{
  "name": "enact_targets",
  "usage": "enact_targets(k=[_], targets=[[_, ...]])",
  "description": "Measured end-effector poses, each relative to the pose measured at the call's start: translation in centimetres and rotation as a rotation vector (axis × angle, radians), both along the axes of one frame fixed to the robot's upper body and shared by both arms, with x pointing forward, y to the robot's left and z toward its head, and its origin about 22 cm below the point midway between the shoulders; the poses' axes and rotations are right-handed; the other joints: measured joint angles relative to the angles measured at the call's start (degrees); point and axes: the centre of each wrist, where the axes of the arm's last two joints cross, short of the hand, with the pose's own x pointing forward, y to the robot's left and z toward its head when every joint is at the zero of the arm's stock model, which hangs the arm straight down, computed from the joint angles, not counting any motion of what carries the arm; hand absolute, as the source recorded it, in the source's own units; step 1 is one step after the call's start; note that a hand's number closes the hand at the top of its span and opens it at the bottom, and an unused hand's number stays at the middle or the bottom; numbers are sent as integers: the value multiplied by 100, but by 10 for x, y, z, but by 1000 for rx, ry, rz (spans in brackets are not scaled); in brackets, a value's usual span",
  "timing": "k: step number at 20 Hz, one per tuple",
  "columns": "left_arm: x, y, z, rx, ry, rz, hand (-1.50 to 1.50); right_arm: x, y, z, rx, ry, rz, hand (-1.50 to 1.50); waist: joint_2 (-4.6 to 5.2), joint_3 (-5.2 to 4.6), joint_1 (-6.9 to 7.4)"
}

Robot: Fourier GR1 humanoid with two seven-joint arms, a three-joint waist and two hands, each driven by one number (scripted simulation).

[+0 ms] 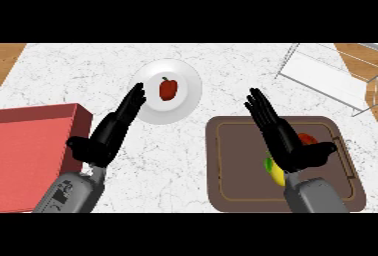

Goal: Pick the lemon from the tray and place it in the tiered shelf

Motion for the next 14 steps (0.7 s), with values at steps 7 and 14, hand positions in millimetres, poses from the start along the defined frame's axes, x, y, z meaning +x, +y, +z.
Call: enact_targets(k=[7, 14], targets=[[-14, 86, -25, 118, 169, 289, 0, 0, -19, 9, -290, -154, -119, 150, -139, -23, 167], [-32, 126, -33, 132, 254, 410, 0, -35, -18, -27, -576, -254, -494, -150, -190, 16, 87]])
